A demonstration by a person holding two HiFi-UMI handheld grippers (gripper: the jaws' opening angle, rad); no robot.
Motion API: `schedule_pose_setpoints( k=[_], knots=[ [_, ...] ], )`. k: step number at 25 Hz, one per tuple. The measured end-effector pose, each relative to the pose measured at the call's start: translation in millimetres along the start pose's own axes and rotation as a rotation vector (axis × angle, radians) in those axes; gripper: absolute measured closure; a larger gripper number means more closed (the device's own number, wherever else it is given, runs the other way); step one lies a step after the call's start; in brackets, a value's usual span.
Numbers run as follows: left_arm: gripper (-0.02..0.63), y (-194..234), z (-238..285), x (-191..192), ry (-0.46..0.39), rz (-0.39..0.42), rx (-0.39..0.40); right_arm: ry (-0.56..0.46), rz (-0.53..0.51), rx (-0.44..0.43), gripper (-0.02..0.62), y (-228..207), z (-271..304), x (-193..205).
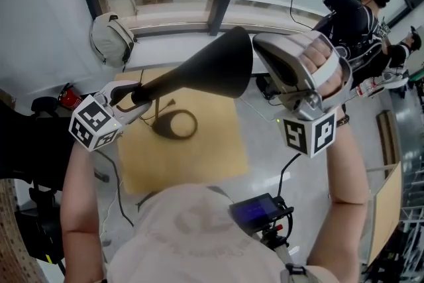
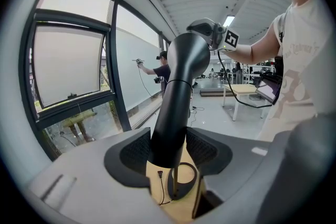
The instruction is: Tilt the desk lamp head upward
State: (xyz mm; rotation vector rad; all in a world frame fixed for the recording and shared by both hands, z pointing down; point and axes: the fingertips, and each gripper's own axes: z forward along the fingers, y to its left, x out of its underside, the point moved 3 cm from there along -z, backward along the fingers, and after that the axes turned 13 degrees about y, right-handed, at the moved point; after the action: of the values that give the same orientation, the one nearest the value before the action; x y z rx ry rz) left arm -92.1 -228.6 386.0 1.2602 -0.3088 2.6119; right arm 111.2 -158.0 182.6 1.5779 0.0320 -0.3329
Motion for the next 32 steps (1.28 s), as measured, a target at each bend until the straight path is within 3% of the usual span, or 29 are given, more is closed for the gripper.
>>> schedule_pose_setpoints(
  k=[3,13,25,28,32],
  knots=[
    [0.399,2.1,0.6,-0.2,0.005,0.006,0.006,0.045,0.003,-0.009,0.583,8.7,3.7,7.2],
    [0.399,-2.2,5.7,-1.1,-0.001,-0.011,0.025,0.009,0.115,-0.019,0.583,-1.6,6.1,-4.3],
    [0.399,-4.7,4.8,2.0,-0.003,-0.011,0.016,-0.001,0.099,-0.006,0.581,-13.2,7.7,-15.8],
    [0.396,5.4,-1.3,-4.8,-0.028,0.007,-0.013,-0.006,0.109,0.012,0.583,-18.9,14.1,-13.3],
    [0.394,10.6,-1.9,-11.5,-0.078,0.032,-0.032,0.007,0.136,-0.034,0.583,-9.0,16.9,-10.9]
  ],
)
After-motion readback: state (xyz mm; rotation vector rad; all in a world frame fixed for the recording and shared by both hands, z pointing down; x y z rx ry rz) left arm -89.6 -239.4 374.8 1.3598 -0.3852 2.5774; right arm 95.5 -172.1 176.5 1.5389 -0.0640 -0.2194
